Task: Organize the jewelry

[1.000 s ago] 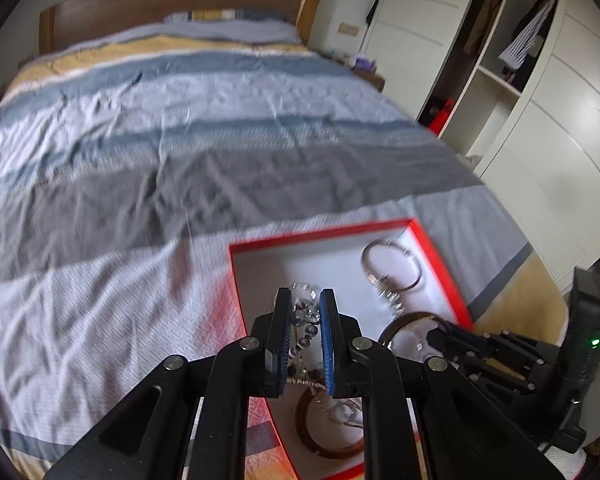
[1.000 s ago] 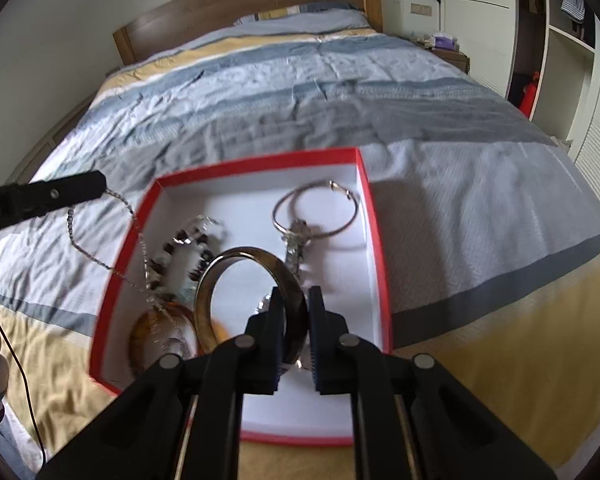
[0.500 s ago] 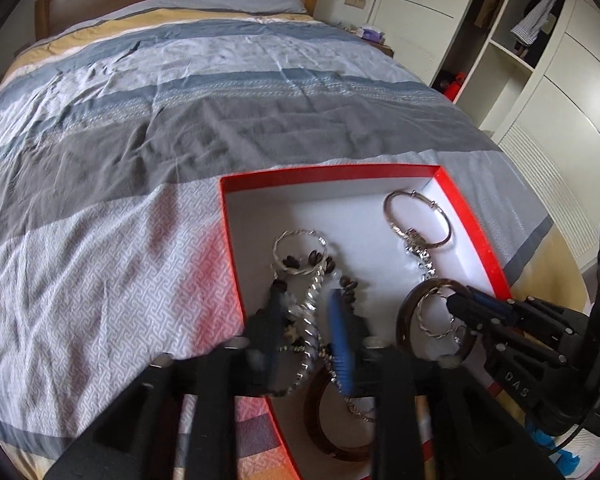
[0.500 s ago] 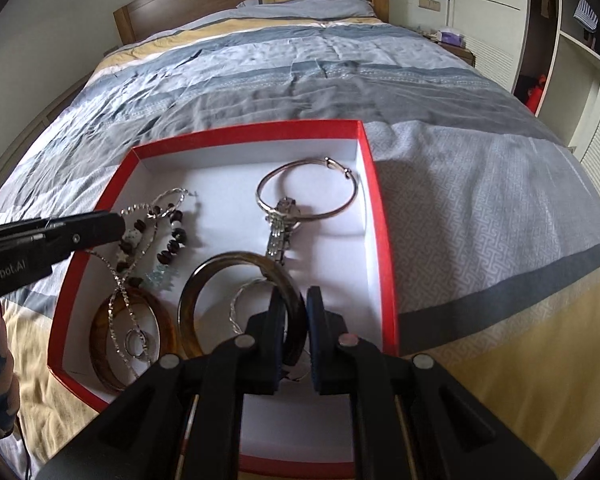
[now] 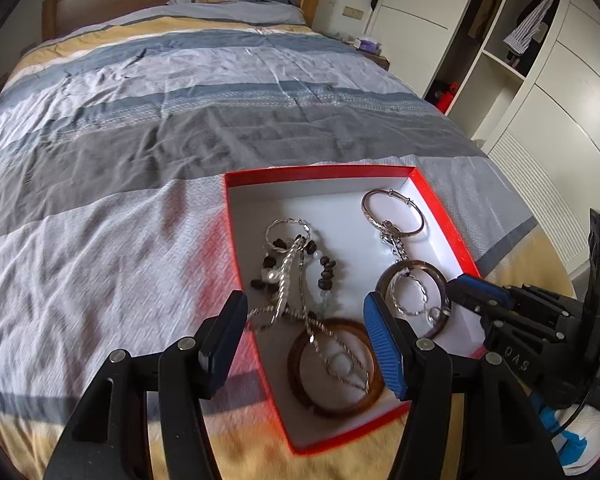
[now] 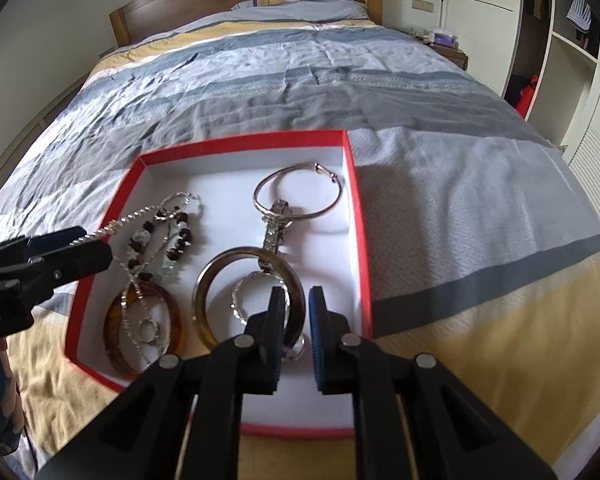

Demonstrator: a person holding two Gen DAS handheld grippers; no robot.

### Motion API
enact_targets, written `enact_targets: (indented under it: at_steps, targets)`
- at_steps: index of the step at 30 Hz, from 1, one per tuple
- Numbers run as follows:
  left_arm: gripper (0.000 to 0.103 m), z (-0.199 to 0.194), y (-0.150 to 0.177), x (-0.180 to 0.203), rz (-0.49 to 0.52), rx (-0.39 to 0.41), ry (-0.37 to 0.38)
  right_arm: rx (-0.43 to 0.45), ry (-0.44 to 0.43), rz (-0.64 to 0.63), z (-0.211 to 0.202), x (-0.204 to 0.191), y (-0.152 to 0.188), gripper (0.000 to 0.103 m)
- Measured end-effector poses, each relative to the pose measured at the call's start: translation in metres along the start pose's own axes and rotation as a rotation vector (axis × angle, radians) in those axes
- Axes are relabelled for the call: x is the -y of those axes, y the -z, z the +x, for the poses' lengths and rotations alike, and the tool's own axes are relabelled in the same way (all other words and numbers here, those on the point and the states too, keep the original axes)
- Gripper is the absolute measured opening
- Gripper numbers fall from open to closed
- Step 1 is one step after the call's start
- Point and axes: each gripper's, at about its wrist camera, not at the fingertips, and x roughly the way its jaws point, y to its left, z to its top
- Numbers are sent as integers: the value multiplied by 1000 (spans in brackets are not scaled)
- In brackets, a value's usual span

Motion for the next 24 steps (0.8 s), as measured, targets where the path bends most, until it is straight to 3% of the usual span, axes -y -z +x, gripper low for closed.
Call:
enact_targets:
  at_steps: [13, 24]
  targets:
    - [77, -86, 46, -6, -29, 85, -114, 55, -3, 3, -63, -31, 13, 32]
    - [80, -144, 80, -14, -61, 138, -175, 96, -29, 3, -112, -66, 32, 42]
